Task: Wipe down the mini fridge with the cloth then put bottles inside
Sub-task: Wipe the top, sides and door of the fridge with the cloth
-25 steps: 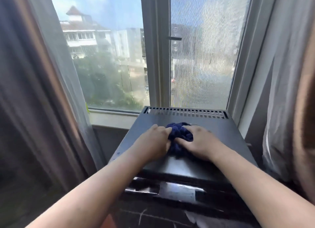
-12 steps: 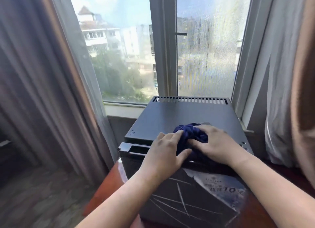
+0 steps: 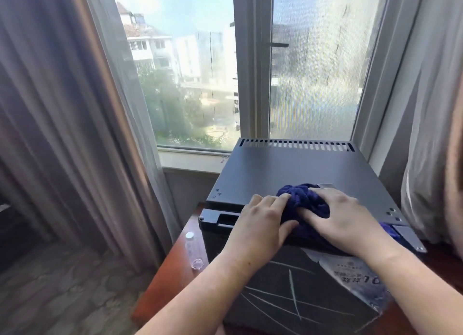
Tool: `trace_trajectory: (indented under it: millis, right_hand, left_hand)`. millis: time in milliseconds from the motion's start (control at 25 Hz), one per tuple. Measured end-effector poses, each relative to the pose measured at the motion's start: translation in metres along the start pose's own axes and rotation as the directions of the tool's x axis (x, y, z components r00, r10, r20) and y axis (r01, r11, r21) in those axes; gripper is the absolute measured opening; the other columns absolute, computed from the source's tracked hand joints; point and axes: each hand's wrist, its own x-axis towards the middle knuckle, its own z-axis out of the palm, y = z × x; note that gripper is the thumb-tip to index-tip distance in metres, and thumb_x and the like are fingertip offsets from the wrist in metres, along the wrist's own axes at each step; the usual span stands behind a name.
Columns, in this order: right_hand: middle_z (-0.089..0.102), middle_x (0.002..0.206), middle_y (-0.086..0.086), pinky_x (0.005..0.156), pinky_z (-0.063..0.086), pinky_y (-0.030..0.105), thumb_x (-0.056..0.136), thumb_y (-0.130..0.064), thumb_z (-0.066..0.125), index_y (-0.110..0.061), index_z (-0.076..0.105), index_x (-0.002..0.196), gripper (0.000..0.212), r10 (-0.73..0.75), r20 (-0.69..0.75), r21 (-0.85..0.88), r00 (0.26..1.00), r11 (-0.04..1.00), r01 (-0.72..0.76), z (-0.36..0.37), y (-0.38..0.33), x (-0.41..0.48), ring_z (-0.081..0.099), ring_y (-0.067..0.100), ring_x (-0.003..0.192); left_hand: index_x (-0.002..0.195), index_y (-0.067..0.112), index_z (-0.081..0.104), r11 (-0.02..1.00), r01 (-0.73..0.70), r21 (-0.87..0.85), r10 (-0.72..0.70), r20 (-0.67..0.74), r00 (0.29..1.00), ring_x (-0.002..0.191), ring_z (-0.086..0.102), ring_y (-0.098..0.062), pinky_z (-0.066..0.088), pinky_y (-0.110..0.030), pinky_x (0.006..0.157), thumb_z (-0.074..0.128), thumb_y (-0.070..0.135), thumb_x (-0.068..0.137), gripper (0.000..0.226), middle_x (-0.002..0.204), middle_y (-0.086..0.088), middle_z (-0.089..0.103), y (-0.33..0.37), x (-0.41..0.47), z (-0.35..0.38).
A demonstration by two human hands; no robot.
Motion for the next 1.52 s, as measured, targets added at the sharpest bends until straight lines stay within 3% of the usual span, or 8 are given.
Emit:
trace_trajectory:
  millis: [120, 320, 680, 840, 1040, 1320, 1440, 1520]
  right_hand:
    - [0.066, 0.127, -0.012, 0.089, 0.044, 0.026, 0.083, -0.065, 0.062, -0.042, 0.063, 0.127, 0.049, 0.019, -0.021, -0.035, 1.000, 0.999, -0.020, 0.018, -0.024, 0.001, 0.065, 0.017, 0.116]
    - [0.062, 0.134, -0.012, 0.101, 0.051, 0.038, 0.085, -0.069, 0.057, -0.038, 0.057, 0.139, 0.062, 0.014, 0.008, -0.066, 1.000, 0.998, -0.013, 0.053, -0.073, 0.010, 0.061, 0.017, 0.123]
    - [0.055, 0.141, -0.009, 0.101, 0.050, 0.034, 0.090, -0.064, 0.056, -0.035, 0.051, 0.144, 0.061, 0.035, -0.083, -0.111, 0.996, 0.993, -0.044, 0.077, -0.101, -0.006, 0.059, 0.020, 0.127]
    - [0.049, 0.145, -0.011, 0.110, 0.046, 0.034, 0.088, -0.065, 0.057, -0.036, 0.051, 0.145, 0.064, 0.034, -0.116, -0.113, 0.993, 0.993, -0.047, 0.069, -0.087, -0.018, 0.052, 0.016, 0.135]
    - [0.029, 0.157, 0.001, 0.117, 0.037, 0.049, 0.074, -0.075, 0.064, -0.046, 0.058, 0.136, 0.069, 0.079, -0.292, -0.199, 0.953, 0.970, -0.141, 0.044, -0.056, -0.033, 0.030, 0.029, 0.146]
    - [0.035, 0.156, 0.009, 0.114, 0.040, 0.053, 0.065, -0.088, 0.060, -0.034, 0.053, 0.142, 0.095, 0.174, -0.513, -0.151, 0.841, 0.946, -0.287, 0.015, 0.002, -0.059, 0.038, 0.035, 0.144]
    - [0.037, 0.156, 0.014, 0.116, 0.038, 0.052, 0.066, -0.088, 0.054, -0.026, 0.054, 0.143, 0.099, 0.221, -0.545, -0.148, 0.809, 0.924, -0.352, 0.001, 0.031, -0.070, 0.040, 0.036, 0.144]
    - [0.037, 0.158, 0.017, 0.118, 0.036, 0.051, 0.072, -0.088, 0.054, -0.023, 0.054, 0.145, 0.098, 0.264, -0.536, -0.091, 0.802, 0.926, -0.366, -0.005, 0.049, -0.078, 0.038, 0.036, 0.146]
  left_hand:
    - [0.145, 0.028, 0.045, 1.000, -0.004, -0.021, 0.004, -0.008, 1.000, 0.114, 0.051, -0.020, 0.044, -0.034, 0.103, 0.057, 0.050, 0.094, 0.057, 0.132, 0.008, 0.063, -0.027, -0.009, -0.011]
    - [0.145, 0.033, 0.047, 0.998, 0.045, -0.034, -0.046, -0.033, 0.998, 0.123, 0.046, -0.013, 0.039, -0.030, 0.106, 0.059, 0.053, 0.092, 0.058, 0.138, 0.017, 0.058, -0.078, -0.029, -0.032]
    - [0.141, 0.034, 0.047, 0.998, 0.031, -0.053, -0.034, -0.061, 0.998, 0.119, 0.048, -0.012, 0.043, -0.031, 0.101, 0.062, 0.048, 0.091, 0.055, 0.136, 0.020, 0.059, -0.100, -0.045, -0.040]
    - [0.141, 0.035, 0.045, 0.998, 0.001, -0.058, -0.005, -0.071, 0.997, 0.120, 0.044, -0.009, 0.044, -0.030, 0.100, 0.060, 0.048, 0.090, 0.054, 0.137, 0.020, 0.058, -0.085, -0.044, -0.034]
    - [0.145, 0.032, 0.045, 0.994, -0.026, -0.110, 0.019, -0.067, 0.998, 0.128, 0.045, -0.012, 0.040, -0.031, 0.108, 0.055, 0.052, 0.092, 0.058, 0.144, 0.017, 0.054, -0.055, -0.037, -0.020]
    - [0.145, 0.040, 0.044, 0.987, -0.117, -0.107, 0.118, 0.000, 0.993, 0.134, 0.037, -0.011, 0.035, -0.035, 0.114, 0.051, 0.072, 0.085, 0.068, 0.143, 0.017, 0.046, -0.013, -0.017, -0.007]
    - [0.144, 0.041, 0.042, 0.982, -0.160, -0.105, 0.166, 0.047, 0.985, 0.145, 0.027, -0.014, 0.026, -0.037, 0.118, 0.051, 0.069, 0.085, 0.066, 0.157, 0.011, 0.035, 0.009, -0.004, 0.001]
    - [0.146, 0.035, 0.041, 0.972, -0.199, -0.121, 0.208, 0.066, 0.976, 0.146, 0.033, -0.013, 0.027, -0.034, 0.119, 0.054, 0.060, 0.090, 0.063, 0.157, 0.010, 0.041, 0.029, 0.002, 0.012]
